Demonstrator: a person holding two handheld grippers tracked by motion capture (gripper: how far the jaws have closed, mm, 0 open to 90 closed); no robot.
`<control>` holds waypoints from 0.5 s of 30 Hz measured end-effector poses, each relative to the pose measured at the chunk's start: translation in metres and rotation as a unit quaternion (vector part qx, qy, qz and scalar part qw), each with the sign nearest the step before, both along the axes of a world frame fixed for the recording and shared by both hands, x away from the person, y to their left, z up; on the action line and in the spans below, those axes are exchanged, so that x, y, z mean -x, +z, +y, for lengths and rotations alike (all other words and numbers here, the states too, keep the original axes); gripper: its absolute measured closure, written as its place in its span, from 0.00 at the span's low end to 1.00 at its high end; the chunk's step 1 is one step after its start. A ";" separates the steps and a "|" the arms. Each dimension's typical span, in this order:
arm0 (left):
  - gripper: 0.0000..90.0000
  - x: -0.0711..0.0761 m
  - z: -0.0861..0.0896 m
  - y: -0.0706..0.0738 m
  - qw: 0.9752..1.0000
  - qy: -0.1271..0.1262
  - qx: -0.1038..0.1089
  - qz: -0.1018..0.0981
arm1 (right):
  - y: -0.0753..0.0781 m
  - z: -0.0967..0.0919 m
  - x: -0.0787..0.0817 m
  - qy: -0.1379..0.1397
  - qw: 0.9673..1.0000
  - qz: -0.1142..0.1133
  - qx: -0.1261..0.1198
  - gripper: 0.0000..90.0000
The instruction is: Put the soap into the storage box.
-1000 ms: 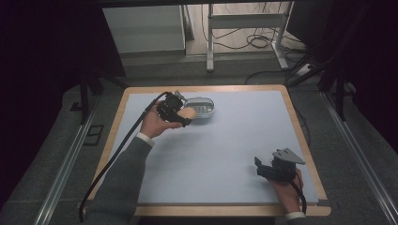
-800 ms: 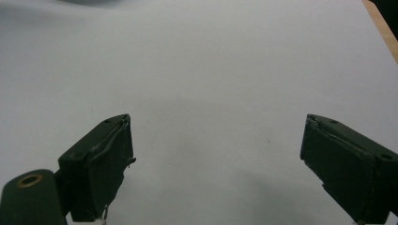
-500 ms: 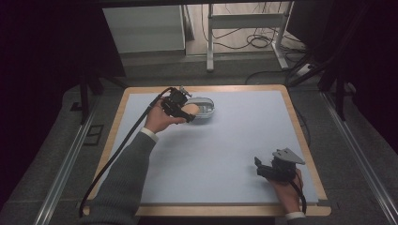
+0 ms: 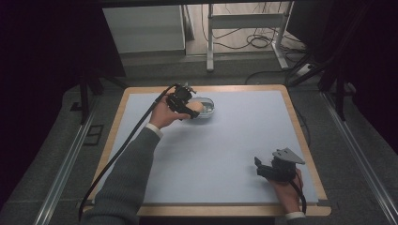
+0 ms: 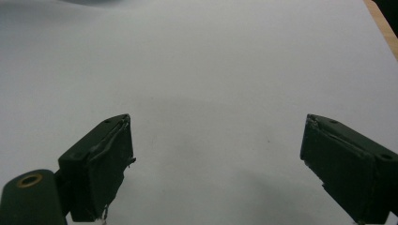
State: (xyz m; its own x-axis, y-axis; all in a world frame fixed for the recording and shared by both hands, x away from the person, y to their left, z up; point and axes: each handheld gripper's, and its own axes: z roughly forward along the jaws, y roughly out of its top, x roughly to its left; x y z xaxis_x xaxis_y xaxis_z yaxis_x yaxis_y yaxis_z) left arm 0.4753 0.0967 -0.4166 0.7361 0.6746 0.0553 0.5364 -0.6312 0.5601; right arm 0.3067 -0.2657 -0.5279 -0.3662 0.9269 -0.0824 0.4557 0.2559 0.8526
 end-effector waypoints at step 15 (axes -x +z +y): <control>0.36 -0.024 -0.013 -0.008 1.000 -0.005 0.004 0.016 | 0.000 0.000 0.000 -0.003 1.000 0.003 0.000 0.11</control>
